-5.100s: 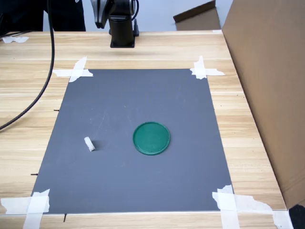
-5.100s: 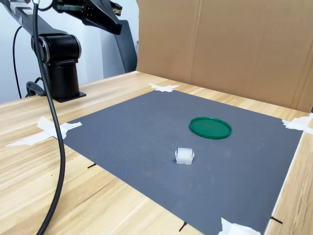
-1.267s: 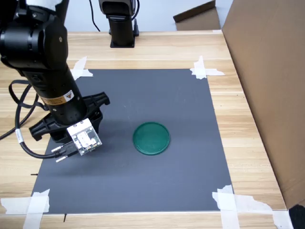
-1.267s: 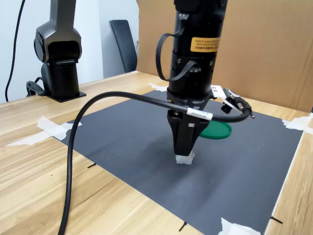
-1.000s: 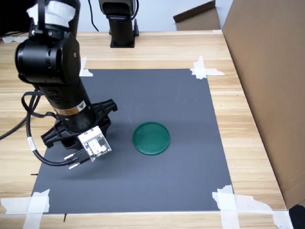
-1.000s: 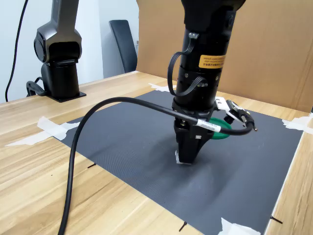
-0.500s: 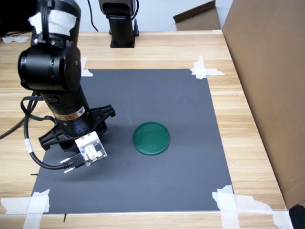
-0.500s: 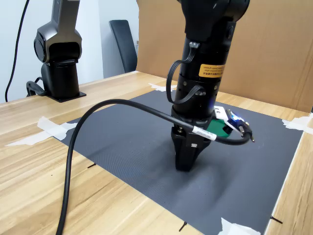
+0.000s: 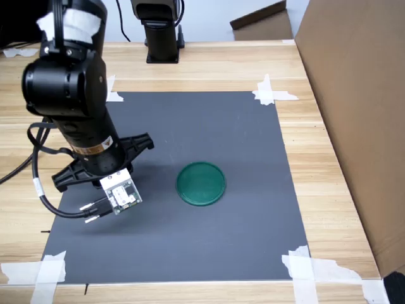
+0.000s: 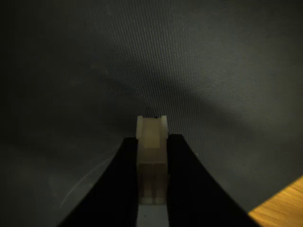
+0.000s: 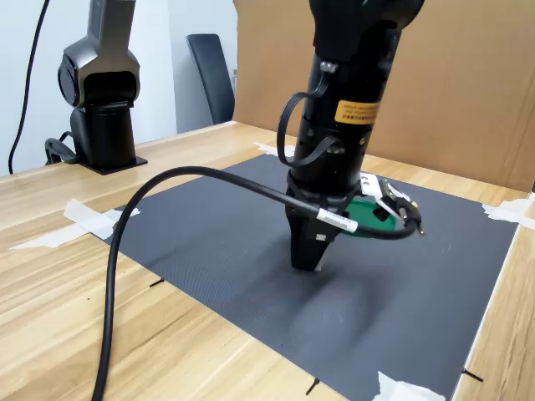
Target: Grasp a white terminal and put it in the green lid.
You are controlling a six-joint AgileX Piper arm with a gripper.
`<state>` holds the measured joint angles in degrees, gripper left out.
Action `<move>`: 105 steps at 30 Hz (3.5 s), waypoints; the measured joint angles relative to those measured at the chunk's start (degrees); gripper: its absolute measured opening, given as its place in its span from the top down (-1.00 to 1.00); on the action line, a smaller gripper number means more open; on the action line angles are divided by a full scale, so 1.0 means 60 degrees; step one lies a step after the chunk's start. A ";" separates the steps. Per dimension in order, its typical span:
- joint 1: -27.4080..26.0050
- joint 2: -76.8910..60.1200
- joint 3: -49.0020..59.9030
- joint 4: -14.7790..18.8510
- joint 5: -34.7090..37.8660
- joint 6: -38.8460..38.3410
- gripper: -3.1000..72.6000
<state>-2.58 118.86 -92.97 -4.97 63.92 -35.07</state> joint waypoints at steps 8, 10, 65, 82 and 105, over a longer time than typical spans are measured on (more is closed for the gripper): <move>0.0000 -0.1290 0.0000 0.0693 0.0379 0.0000 0.69; 0.0000 -0.1570 0.0000 0.0892 0.0476 -0.0020 0.69; 0.3319 -0.1133 0.1210 -0.0067 -0.1242 0.1778 -0.61; 0.3102 -0.5716 0.3882 0.0220 -0.3795 0.1899 -0.04; 0.1004 -1.4991 1.0299 0.1805 -0.8918 0.3772 0.99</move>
<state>3.44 28.92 -31.18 5.86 10.41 -12.44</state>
